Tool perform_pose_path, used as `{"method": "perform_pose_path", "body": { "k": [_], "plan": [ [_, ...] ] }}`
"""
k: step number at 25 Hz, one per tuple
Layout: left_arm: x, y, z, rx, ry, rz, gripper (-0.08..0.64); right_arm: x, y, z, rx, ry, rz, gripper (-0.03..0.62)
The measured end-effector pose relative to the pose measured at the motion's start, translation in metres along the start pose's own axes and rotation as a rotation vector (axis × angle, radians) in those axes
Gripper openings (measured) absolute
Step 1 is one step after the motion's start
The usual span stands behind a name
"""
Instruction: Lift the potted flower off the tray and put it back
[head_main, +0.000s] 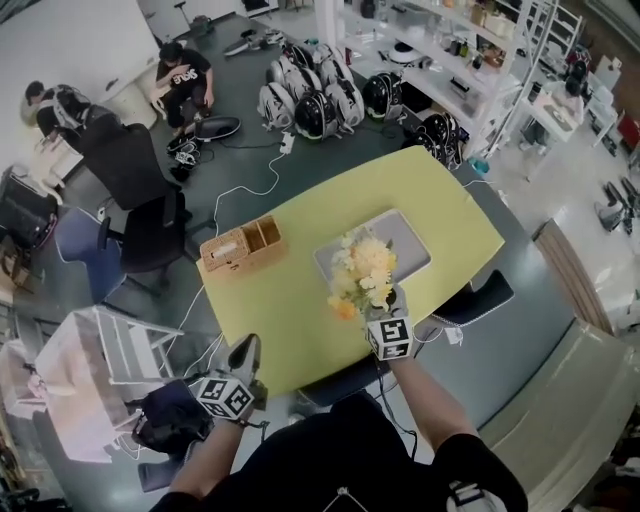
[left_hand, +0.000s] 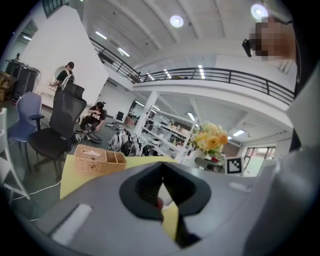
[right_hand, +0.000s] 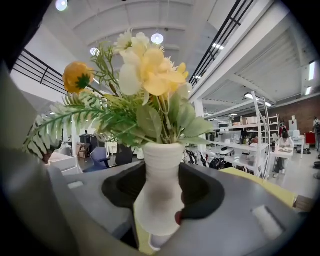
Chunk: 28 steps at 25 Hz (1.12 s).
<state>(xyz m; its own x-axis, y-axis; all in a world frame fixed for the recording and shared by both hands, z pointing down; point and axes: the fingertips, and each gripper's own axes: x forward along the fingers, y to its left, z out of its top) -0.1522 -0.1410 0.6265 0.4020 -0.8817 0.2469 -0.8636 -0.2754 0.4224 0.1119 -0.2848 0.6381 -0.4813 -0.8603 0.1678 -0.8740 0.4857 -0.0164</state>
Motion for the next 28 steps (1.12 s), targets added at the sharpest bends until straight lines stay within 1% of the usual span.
{"method": "perform_pose_path", "body": {
  "k": [11, 15, 24, 28],
  "plan": [
    [-0.105, 0.007, -0.014, 0.047, -0.019, -0.054, 0.008, -0.101, 0.124, 0.020, 0.014, -0.013, 0.023, 0.209],
    [-0.143, 0.008, -0.022, 0.043, -0.026, -0.074, 0.008, -0.132, 0.165, 0.022, 0.010, -0.017, 0.030, 0.209],
    [-0.213, 0.010, -0.025, 0.024, -0.054, -0.096, 0.008, -0.178, 0.224, 0.028, 0.002, -0.030, 0.029, 0.209],
    [-0.236, 0.012, -0.026, 0.025, -0.067, -0.103, 0.008, -0.190, 0.245, 0.033, -0.001, -0.046, 0.037, 0.209]
  ]
}}
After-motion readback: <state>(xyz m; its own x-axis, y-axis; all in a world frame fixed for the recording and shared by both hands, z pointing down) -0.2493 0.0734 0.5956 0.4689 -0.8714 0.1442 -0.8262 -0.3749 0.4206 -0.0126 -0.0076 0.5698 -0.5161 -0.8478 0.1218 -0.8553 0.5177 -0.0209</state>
